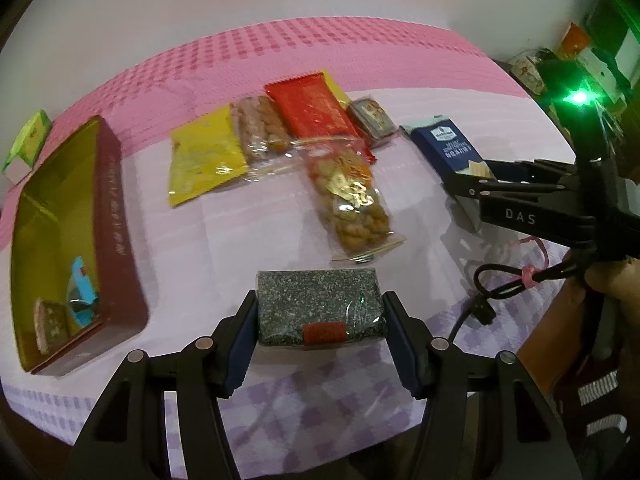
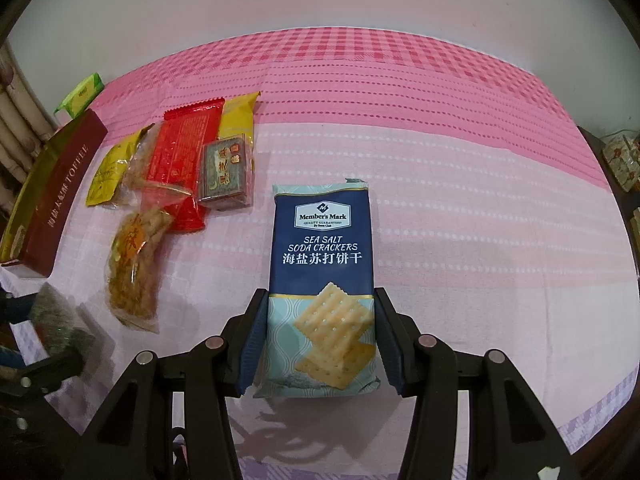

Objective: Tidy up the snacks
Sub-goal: 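Lower the seaweed packet into the gold tray and open the left gripper while the right holds the crackers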

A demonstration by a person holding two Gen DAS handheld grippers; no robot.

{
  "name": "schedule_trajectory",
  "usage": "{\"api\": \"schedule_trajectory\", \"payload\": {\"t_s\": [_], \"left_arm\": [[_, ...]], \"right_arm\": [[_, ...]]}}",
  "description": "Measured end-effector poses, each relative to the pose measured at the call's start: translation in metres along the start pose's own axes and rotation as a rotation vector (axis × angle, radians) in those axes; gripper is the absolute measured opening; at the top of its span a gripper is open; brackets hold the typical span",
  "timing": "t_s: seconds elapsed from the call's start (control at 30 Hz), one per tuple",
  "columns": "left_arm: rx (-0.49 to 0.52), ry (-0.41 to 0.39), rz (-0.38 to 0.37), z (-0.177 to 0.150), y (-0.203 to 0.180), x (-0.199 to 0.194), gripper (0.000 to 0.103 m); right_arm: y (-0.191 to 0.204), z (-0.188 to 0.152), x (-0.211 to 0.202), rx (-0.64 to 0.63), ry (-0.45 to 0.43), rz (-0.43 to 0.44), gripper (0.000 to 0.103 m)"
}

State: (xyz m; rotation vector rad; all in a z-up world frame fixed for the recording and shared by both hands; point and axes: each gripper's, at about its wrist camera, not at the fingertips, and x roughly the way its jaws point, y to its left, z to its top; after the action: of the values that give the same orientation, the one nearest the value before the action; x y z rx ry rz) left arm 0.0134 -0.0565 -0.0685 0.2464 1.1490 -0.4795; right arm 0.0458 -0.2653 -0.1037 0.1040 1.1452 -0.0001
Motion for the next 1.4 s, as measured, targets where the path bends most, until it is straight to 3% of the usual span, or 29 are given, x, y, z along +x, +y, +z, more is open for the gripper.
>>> {"api": "schedule_trajectory", "payload": {"t_s": [0.37, 0.9, 1.13, 1.4], "left_arm": [[-0.071, -0.083, 0.054, 0.01, 0.044, -0.031, 0.06], [-0.218, -0.178, 0.251, 0.019, 0.157, -0.056, 0.06], [-0.273, -0.155, 0.31, 0.016, 0.211, -0.046, 0.06], [-0.266, -0.101, 0.302, 0.013, 0.243, -0.024, 0.06]], "right_arm": [[0.004, -0.001, 0.001, -0.018, -0.004, -0.028, 0.048], [0.007, -0.003, 0.0, -0.016, -0.017, -0.045, 0.048], [0.008, -0.003, 0.001, -0.006, -0.02, -0.052, 0.048], [0.008, -0.003, 0.0, 0.008, -0.018, -0.061, 0.048]]}}
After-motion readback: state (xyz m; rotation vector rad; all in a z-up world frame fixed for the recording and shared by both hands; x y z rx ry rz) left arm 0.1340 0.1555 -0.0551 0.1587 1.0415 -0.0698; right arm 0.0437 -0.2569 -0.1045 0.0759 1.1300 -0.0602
